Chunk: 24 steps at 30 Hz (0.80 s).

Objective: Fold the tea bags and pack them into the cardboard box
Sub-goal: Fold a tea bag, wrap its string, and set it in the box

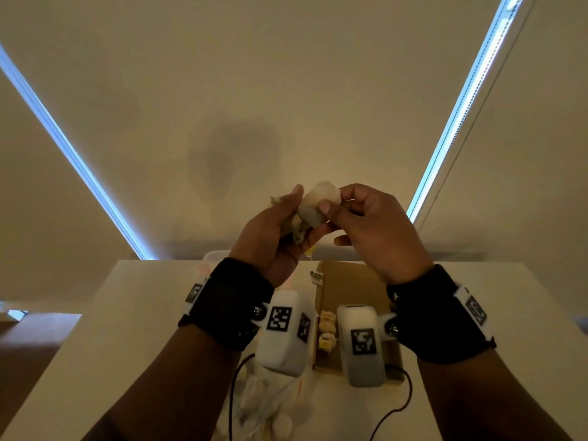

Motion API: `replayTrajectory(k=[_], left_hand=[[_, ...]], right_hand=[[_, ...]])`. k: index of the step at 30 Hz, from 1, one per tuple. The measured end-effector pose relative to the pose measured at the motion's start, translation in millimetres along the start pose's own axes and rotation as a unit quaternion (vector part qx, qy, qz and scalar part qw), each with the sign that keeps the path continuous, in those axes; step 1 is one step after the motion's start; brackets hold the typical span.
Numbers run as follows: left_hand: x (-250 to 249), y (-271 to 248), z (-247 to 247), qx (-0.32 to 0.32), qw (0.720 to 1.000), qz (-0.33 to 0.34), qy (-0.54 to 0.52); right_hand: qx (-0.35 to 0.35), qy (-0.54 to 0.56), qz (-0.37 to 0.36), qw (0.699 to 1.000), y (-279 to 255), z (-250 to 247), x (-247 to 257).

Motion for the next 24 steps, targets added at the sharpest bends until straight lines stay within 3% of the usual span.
replayTrajectory(k=[5, 13, 19, 24], left_hand=[[-2, 7, -6, -0.015, 1.0, 0.0, -0.012], [0, 6, -38, -0.113, 0.993, -0.024, -0.033], [3, 0, -32, -0.077, 0.994, -0.056, -0.043], [2, -9, -18, -0.034, 0.997, -0.055, -0.05]], right_hand=[[0.015, 0.057, 0.022, 0.998, 3, -1, 0], [0.032, 0.136, 0.027, 0.99, 3, -6, 2], [0.033, 0.22, 0.016, 0.975, 3, -13, 11], [0.085, 0.337, 0.024, 0.937, 4, -14, 16]])
Point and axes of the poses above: each hand's wrist, its own y-axis towards the middle knuckle, its own z-axis out of the palm, x = y × z, the point moved 10 cm from there along y, towards the middle knuckle, and after that the axes turned 14 degrees about z, right-handed, at the moved point
